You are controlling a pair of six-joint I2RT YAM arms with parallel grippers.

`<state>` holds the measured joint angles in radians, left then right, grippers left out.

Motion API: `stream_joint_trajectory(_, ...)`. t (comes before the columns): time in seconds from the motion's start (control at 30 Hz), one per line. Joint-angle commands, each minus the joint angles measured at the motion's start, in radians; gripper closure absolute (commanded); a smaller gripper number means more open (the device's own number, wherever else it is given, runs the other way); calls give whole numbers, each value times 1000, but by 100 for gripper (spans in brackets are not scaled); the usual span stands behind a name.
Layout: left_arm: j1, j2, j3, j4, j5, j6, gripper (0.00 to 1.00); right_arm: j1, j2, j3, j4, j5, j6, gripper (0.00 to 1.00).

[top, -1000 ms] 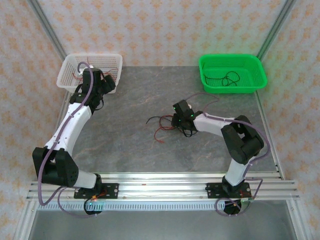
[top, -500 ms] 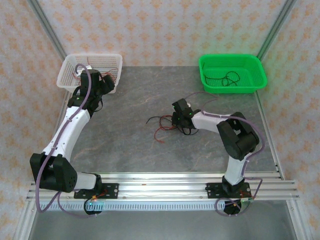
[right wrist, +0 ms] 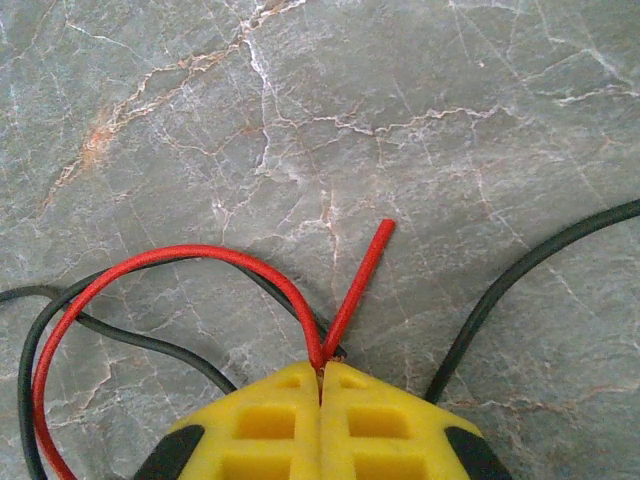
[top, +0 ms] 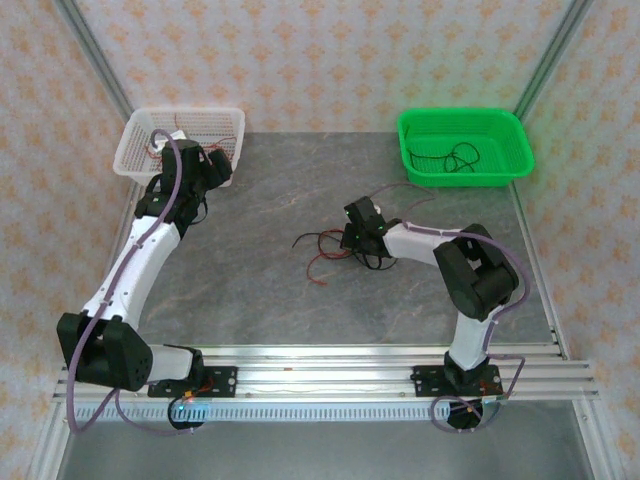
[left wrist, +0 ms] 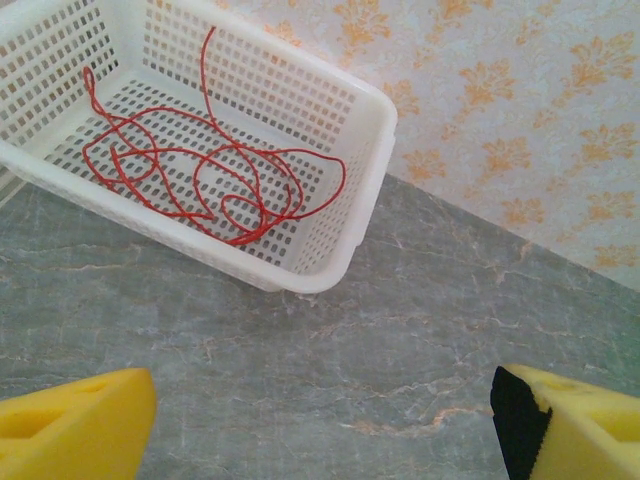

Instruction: Untangle the cables

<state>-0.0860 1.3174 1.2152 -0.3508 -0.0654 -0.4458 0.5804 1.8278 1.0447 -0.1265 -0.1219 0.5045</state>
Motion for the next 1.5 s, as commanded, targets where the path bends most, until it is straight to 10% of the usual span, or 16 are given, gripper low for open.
stream_joint_trajectory(0.0, -20, -40, -3, -14, -1, -14, 12, -5, -69, -6, -11, 8, -4, 100)
stream_joint_trajectory(0.63, -388, -119, -371, 337, 199, -34, 18, -7, -486, 26, -106, -149, -251, 100)
stream_joint_trajectory(1.03, -438, -156, -543, 706, 437, 47, 28, -7, -501, -12, -12, -291, -420, 100)
stream_joint_trajectory(1.47, -467, -68, -500, 675, 274, 236, 33, -7, -468, 35, -38, -396, -528, 100)
